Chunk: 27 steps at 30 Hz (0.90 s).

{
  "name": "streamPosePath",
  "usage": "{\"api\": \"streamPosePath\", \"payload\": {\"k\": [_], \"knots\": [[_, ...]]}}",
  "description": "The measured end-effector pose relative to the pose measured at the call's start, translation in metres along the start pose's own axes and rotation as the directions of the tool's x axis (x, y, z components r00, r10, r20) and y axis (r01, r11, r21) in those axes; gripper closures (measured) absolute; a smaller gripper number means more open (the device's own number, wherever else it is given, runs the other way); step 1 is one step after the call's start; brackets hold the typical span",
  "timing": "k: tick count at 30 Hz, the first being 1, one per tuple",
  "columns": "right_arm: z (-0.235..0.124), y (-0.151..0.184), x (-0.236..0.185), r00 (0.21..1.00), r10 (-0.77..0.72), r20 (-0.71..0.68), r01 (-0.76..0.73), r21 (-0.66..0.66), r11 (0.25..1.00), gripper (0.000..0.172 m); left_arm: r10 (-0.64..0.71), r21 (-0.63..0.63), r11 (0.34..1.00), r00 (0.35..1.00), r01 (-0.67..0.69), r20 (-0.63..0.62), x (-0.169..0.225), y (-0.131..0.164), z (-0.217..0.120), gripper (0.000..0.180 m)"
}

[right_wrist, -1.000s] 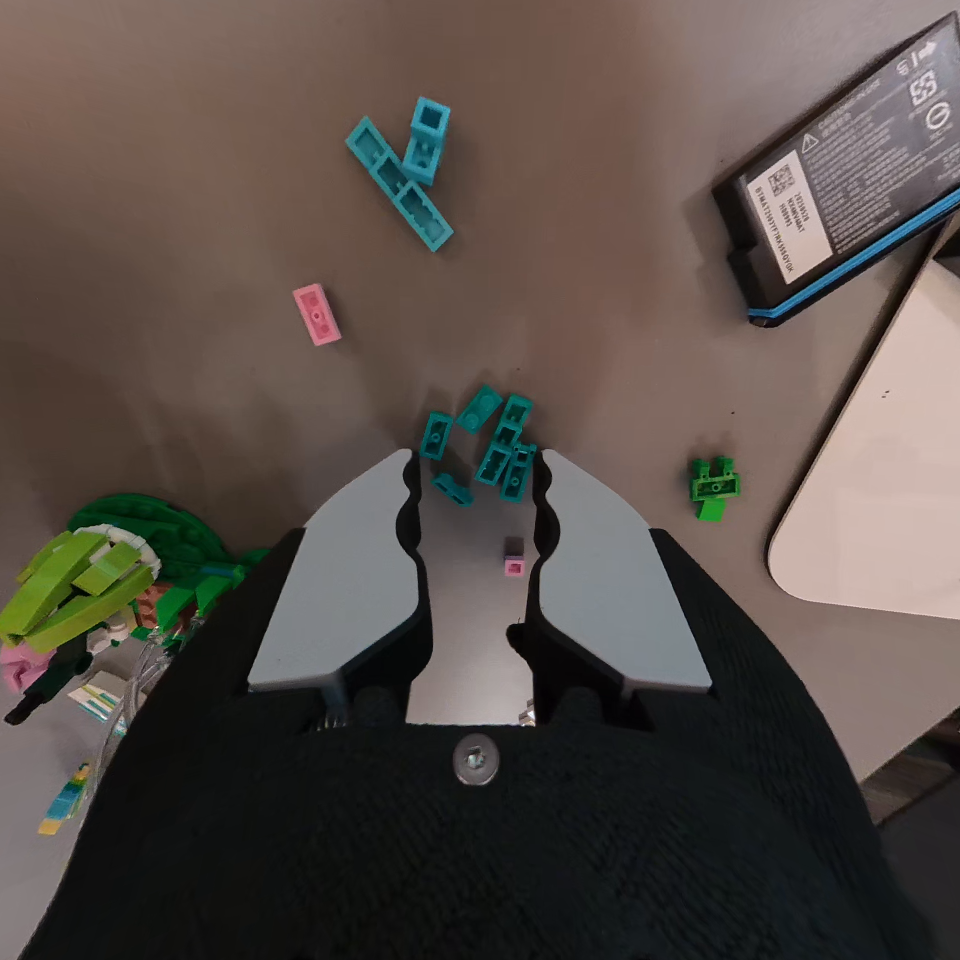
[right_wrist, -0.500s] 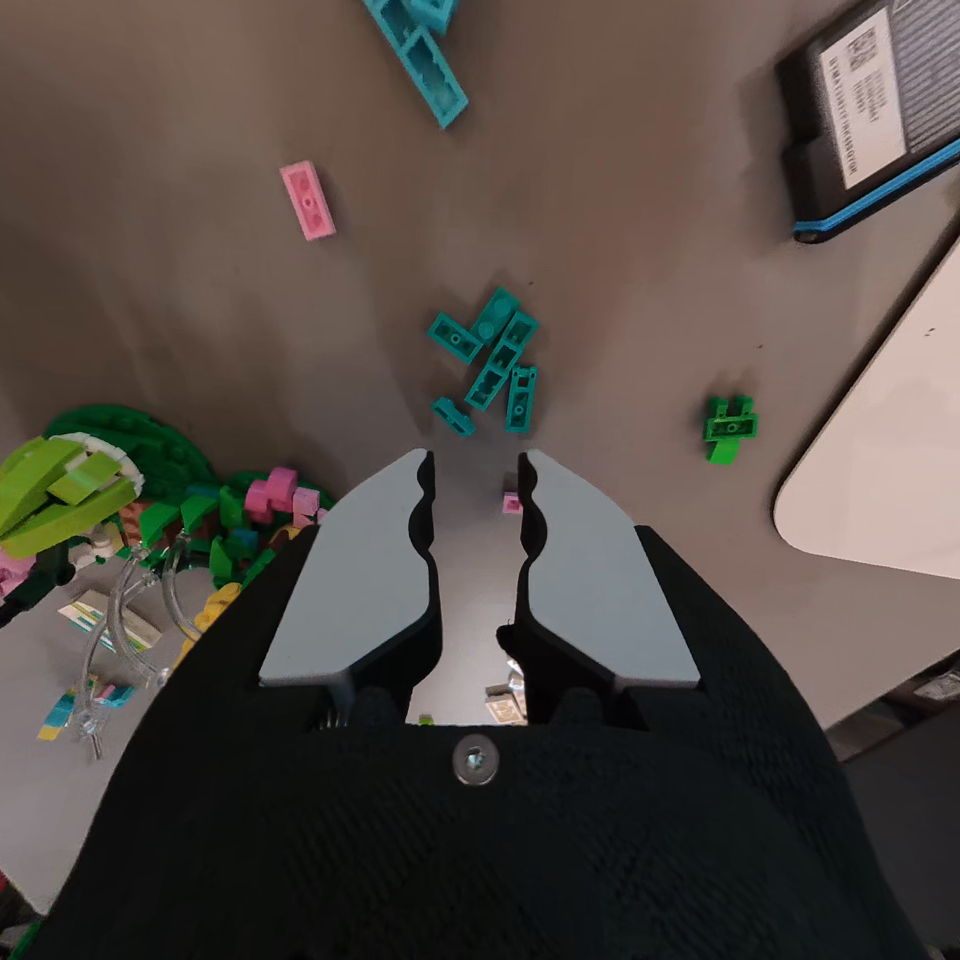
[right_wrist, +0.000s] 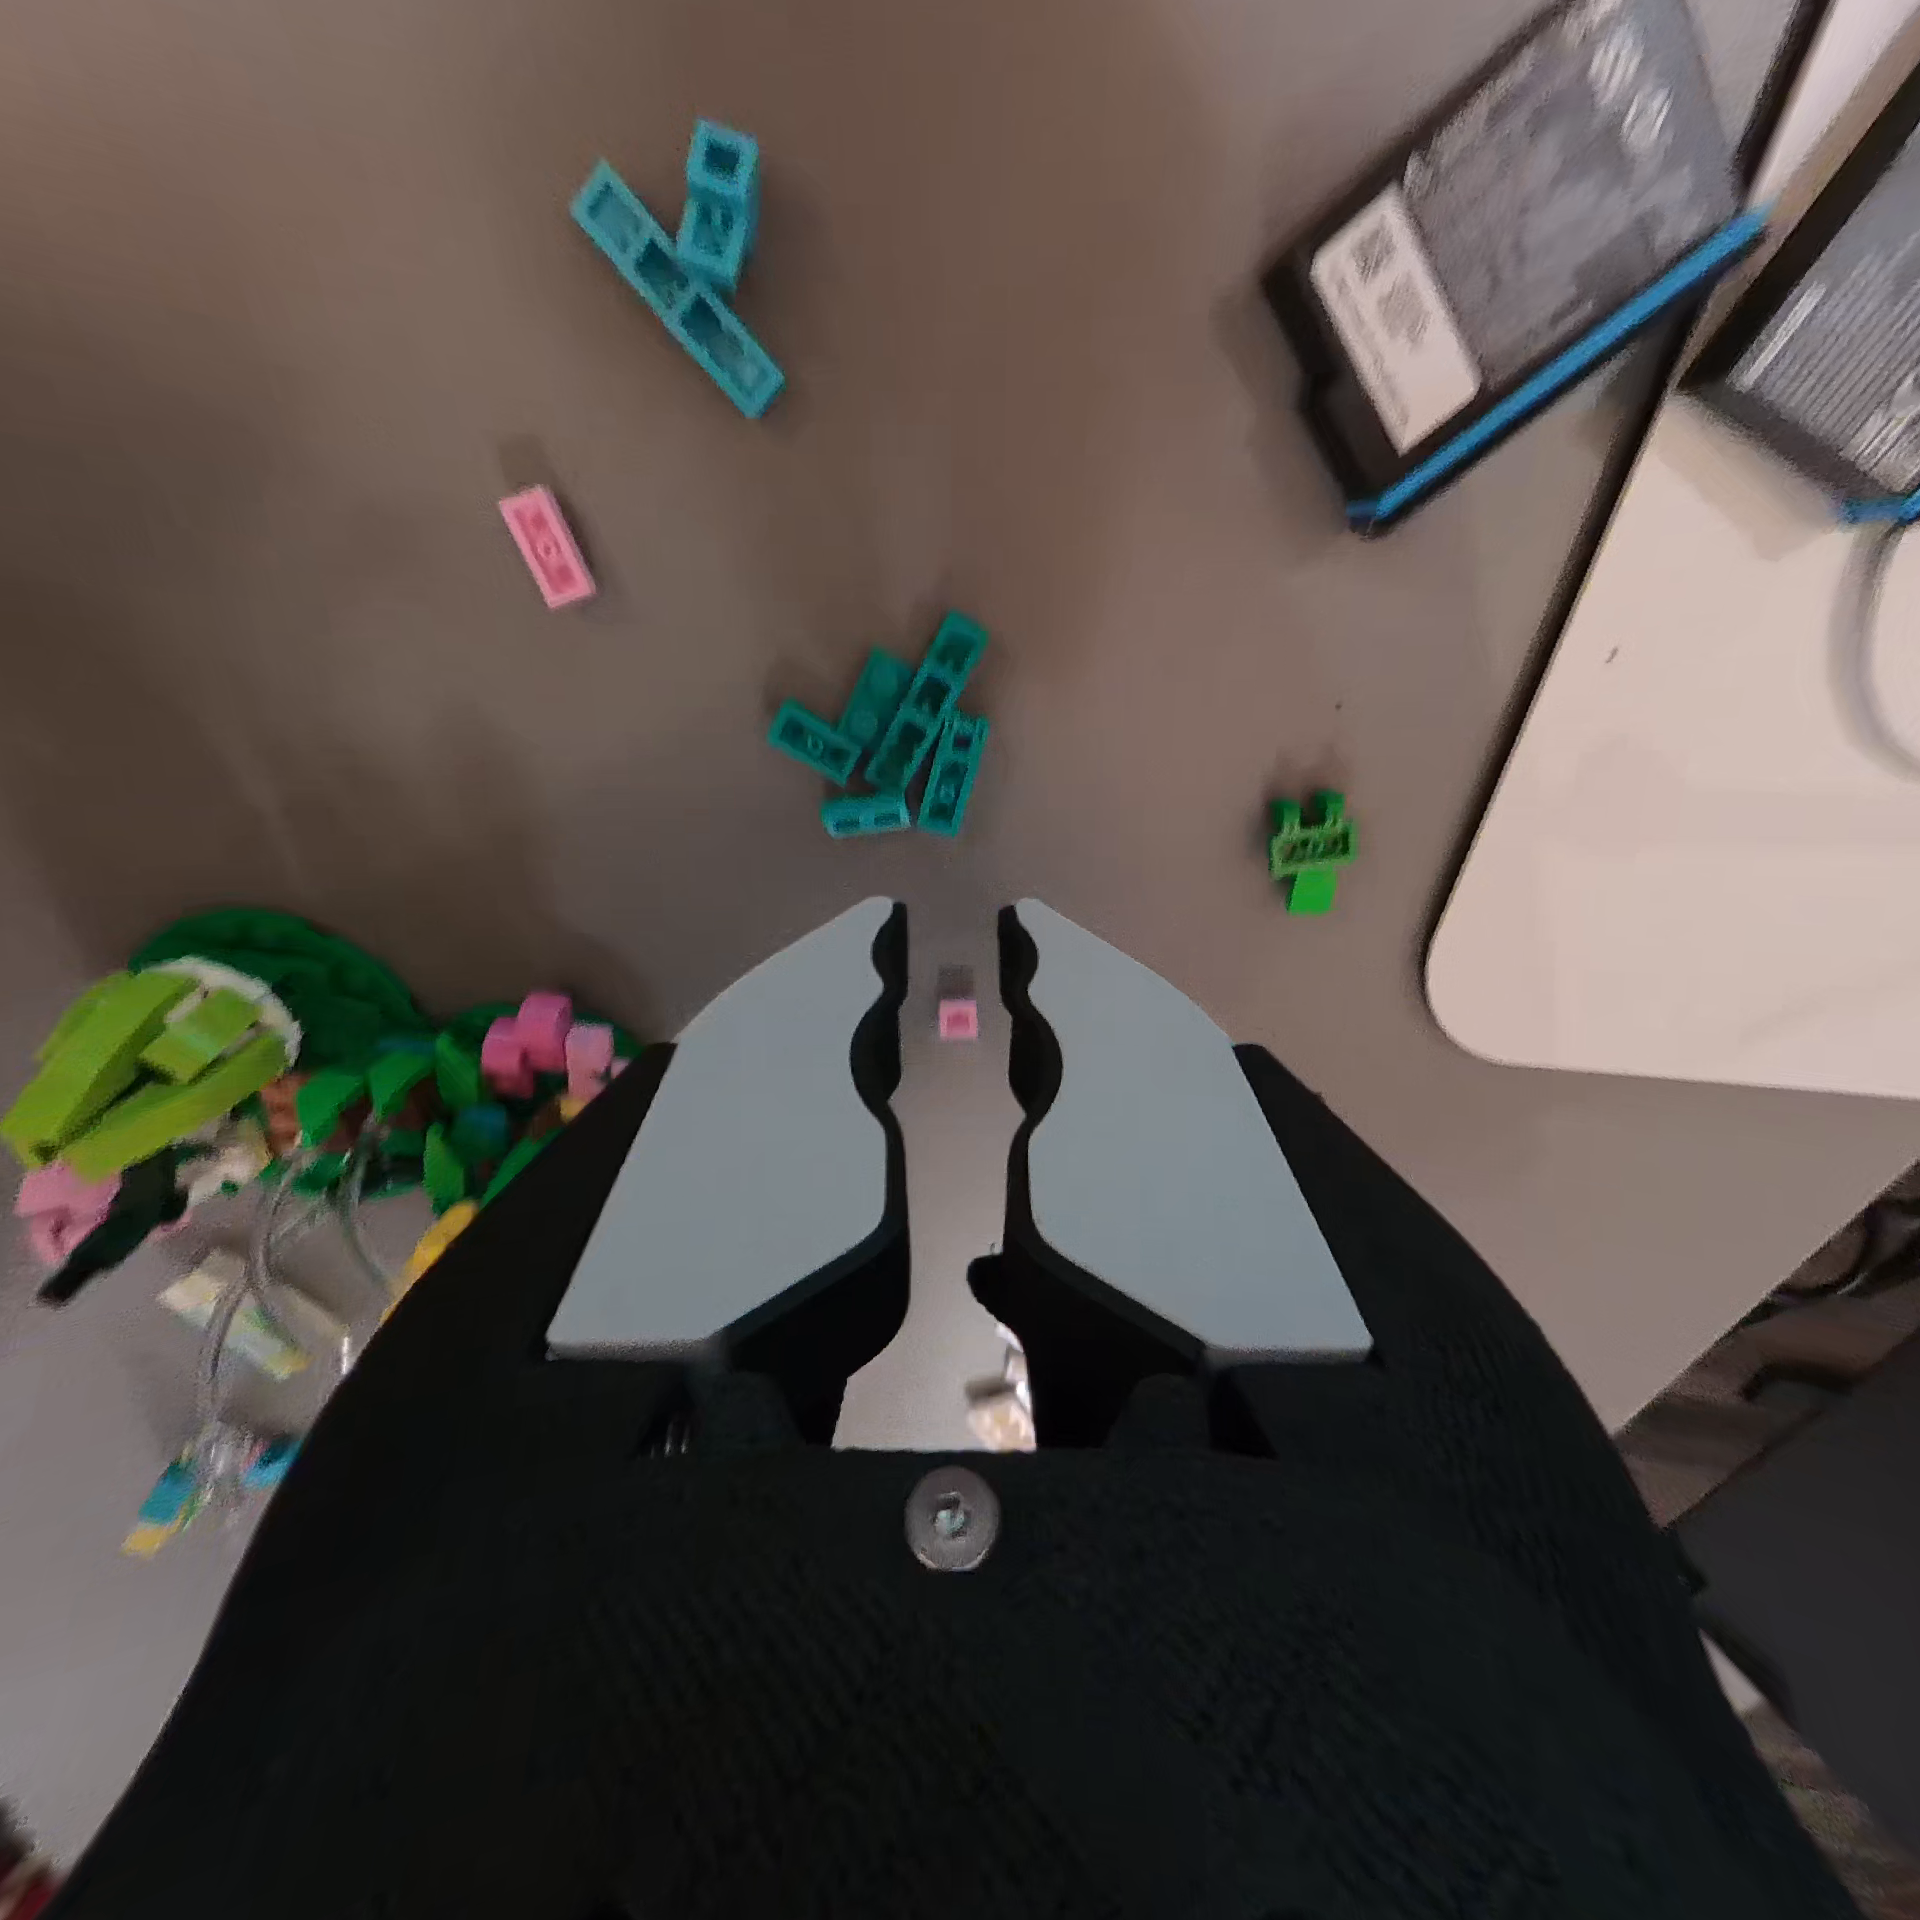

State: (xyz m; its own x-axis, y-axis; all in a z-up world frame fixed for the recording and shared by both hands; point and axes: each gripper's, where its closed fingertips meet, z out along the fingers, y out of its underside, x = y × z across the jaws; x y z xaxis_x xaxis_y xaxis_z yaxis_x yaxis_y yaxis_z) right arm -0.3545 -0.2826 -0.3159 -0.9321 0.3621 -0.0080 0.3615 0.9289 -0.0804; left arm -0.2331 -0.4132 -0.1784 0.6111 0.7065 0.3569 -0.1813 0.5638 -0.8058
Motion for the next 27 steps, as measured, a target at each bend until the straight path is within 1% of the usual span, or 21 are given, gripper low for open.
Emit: {"api": "streamPosePath", "payload": {"k": [2, 6, 12, 16, 18, 23, 25, 27], "knots": [[0.001, 0.015, 0.001, 1.000, -0.022, 0.014, 0.023, -0.051, 0.998, 0.151, -0.010, 0.002, 1.000, 1.000, 0.010, 0.008, -0.003, -0.001, 0.000, 0.180], [0.008, 0.032, 0.000, 0.997, -0.074, 0.027, 0.076, -0.075, 0.994, 0.150, -0.013, 0.006, 1.000, 1.000, 0.012, 0.013, -0.004, -0.002, 0.000, 0.180], [0.010, 0.032, 0.002, 0.995, -0.095, 0.034, 0.096, -0.017, 0.995, 0.154, -0.010, 0.009, 1.000, 1.000, 0.010, 0.015, -0.005, -0.002, 0.000, 0.180], [0.014, 0.034, 0.006, 0.994, -0.113, 0.008, 0.113, -0.031, 0.993, 0.159, -0.017, 0.008, 1.000, 1.000, 0.017, 0.017, -0.006, -0.002, 0.000, 0.180], [0.016, 0.035, 0.004, 0.993, -0.118, 0.019, 0.119, -0.038, 0.992, 0.163, -0.016, 0.008, 1.000, 1.000, 0.016, 0.015, -0.006, -0.002, 0.000, 0.180], [0.013, 0.021, -0.002, 0.984, -0.174, 0.024, 0.174, -0.001, 0.985, 0.165, -0.018, 0.012, 1.000, 1.000, 0.018, 0.021, -0.007, -0.003, -0.001, 0.180], [0.010, 0.006, -0.015, 0.976, -0.210, 0.058, 0.208, 0.050, 0.977, 0.165, -0.021, 0.017, 1.000, 0.999, 0.020, 0.025, -0.008, -0.004, -0.001, 0.180], [0.007, -0.012, -0.033, 0.956, -0.282, 0.085, 0.272, 0.108, 0.956, 0.165, -0.022, 0.019, 1.000, 0.999, 0.022, 0.027, -0.009, -0.005, -0.001, 0.180]]}}
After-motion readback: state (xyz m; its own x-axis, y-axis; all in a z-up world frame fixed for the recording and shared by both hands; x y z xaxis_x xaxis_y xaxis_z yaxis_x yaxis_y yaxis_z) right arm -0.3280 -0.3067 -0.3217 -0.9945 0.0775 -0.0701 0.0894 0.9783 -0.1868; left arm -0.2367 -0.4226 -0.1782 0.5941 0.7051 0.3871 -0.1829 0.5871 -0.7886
